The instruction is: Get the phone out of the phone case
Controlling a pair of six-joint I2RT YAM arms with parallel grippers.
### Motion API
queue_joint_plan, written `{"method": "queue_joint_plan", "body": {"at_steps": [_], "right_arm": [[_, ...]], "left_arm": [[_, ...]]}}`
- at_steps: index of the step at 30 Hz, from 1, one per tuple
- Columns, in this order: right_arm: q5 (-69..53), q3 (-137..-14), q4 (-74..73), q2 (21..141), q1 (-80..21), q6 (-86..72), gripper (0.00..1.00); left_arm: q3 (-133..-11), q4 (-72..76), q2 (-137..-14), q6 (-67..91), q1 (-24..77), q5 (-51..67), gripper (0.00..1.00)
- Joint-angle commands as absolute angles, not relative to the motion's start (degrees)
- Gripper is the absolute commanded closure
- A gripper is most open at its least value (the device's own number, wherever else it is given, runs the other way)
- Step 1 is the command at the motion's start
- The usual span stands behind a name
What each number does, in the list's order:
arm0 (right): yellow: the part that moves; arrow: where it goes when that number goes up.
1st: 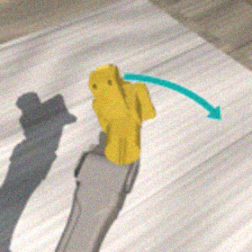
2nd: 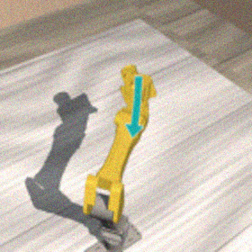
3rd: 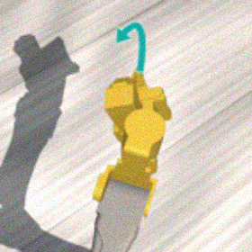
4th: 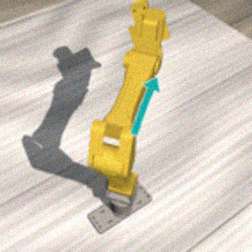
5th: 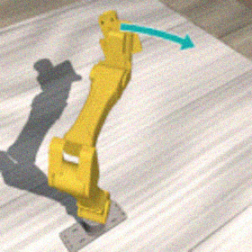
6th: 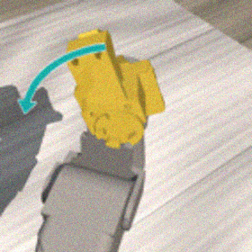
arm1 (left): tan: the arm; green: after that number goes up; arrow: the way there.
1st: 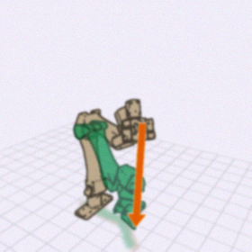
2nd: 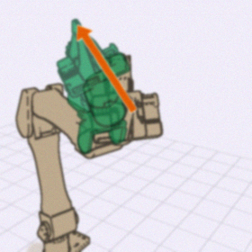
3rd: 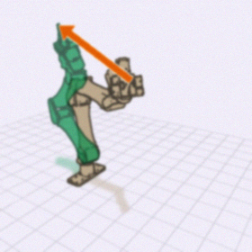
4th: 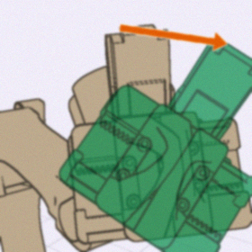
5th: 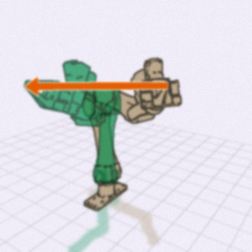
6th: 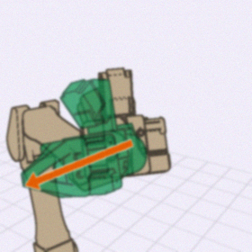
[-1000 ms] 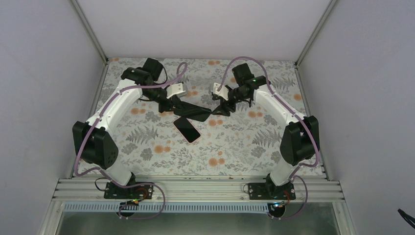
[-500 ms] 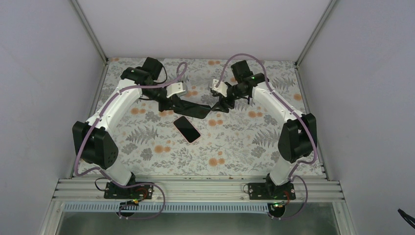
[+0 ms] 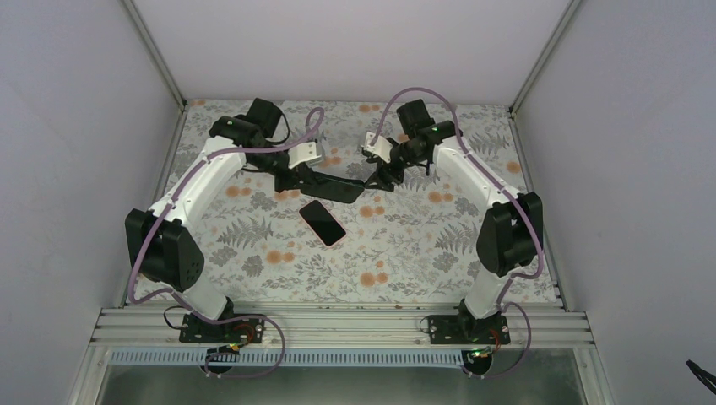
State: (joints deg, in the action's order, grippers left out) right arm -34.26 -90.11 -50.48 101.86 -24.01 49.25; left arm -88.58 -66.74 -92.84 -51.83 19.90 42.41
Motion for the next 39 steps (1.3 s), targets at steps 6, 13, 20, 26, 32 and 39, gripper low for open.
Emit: {"method": "queue_joint_plan", "body": {"at_steps": [6, 13, 20, 26, 32, 39], "right_arm": [[-38.56, -95.62, -43.99, 104.19, -30.35, 47.45, 0.16], [-42.44, -98.21, -45.16, 107.59, -33.58, 47.80, 0.16], [-54.68, -99.00, -54.57, 111.87, -37.00, 54.19, 0.19], [-62.18, -99.68, -61.08, 115.31, -38.00, 58.46, 0.24], [-68.76, -104.66, -73.23, 118.63, -40.57, 66.34, 0.29], [-67.98, -103.02, -71.97, 118.03, -46.39, 63.09, 0.37]], "left_arm": [[-89.87, -70.29, -94.86, -52.89, 24.25, 51.60, 0.98], [-90.86, -67.50, -92.74, -50.54, 24.60, 50.26, 0.98], [-91.23, -56.25, -88.57, -43.70, 21.89, 42.85, 0.98], [-90.74, -47.35, -82.78, -39.77, 21.81, 36.57, 0.98], [-84.90, -36.45, -78.28, -35.69, 21.77, 26.78, 0.98], [-84.64, -32.32, -77.11, -33.96, 21.80, 18.19, 0.98]]}}
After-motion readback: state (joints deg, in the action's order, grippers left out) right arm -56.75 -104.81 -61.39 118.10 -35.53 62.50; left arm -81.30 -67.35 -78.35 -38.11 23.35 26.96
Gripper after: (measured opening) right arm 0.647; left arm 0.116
